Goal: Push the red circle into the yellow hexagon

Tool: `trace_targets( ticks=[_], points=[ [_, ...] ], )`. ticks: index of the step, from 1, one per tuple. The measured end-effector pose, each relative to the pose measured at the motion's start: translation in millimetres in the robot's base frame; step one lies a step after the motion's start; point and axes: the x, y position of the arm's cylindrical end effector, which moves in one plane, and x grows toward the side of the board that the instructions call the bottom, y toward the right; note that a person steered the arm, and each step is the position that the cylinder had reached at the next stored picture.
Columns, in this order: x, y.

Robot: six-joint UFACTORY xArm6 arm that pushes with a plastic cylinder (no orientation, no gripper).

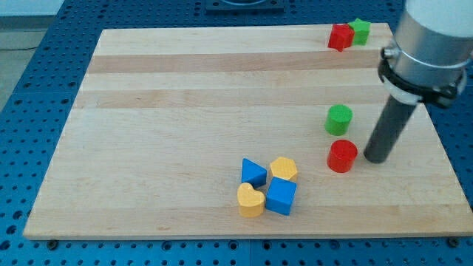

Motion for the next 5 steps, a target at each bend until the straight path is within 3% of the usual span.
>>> trace_targets(
  ticks=[2,4,5],
  points=[
    [2.7,-36.3],
    [-33.0,-40.6],
    [-30.2,-49.1]
  ],
)
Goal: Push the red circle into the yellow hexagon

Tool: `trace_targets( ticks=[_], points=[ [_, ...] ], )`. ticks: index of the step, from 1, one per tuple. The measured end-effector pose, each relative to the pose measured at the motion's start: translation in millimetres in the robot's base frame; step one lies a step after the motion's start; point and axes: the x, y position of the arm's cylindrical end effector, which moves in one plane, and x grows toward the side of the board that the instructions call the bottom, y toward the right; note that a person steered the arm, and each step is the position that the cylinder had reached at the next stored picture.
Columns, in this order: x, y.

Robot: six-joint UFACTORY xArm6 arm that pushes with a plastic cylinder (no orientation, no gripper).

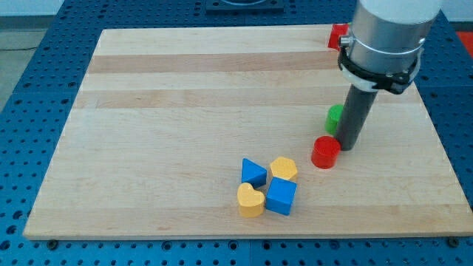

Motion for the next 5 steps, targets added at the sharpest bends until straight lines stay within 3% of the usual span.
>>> trace_targets(
  ticks=[3,5],
  points=[
    [3.0,-37.4],
    [37.5,6.9]
  ],
)
